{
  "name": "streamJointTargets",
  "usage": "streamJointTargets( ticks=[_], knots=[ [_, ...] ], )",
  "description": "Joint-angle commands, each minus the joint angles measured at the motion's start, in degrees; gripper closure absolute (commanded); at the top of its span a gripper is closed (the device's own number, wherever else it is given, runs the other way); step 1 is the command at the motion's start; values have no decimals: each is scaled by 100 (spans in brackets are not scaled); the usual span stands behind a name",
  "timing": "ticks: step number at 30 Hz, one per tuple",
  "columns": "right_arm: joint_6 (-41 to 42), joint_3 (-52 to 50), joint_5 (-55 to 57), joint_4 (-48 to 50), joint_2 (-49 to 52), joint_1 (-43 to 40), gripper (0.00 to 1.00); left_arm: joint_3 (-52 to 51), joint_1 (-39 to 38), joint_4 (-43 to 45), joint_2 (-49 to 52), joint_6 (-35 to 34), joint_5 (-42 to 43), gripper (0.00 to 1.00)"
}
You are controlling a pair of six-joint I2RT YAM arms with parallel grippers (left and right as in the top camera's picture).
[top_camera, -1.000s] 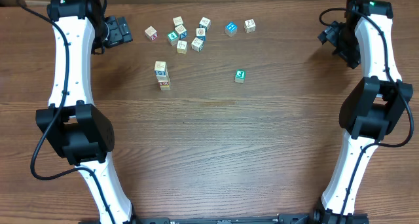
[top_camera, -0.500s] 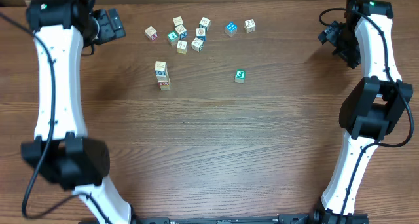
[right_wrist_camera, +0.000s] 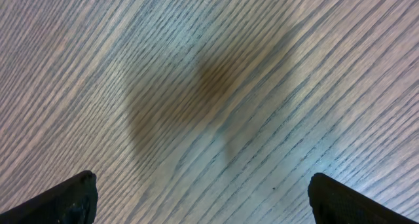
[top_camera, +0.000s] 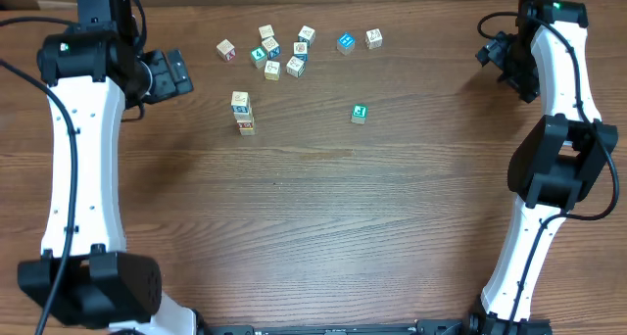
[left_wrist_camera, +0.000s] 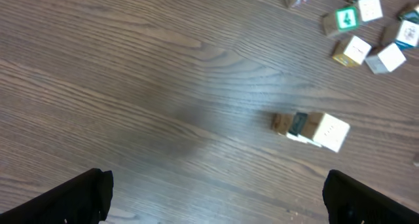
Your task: Form a tower
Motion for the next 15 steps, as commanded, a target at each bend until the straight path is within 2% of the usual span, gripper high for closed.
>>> streamJointTargets(
  ticks=[1,10,15],
  knots=[
    [-4,50,13,4,-280,-17,0,-236,-267,0,-463,-57,-35,0],
    [-7,50,13,4,-280,-17,0,-905,-1226,2,-1058,-57,-35,1],
    [-7,48,13,4,-280,-17,0,-1742,-1401,0,-1764,-57,-33,0]
  ],
)
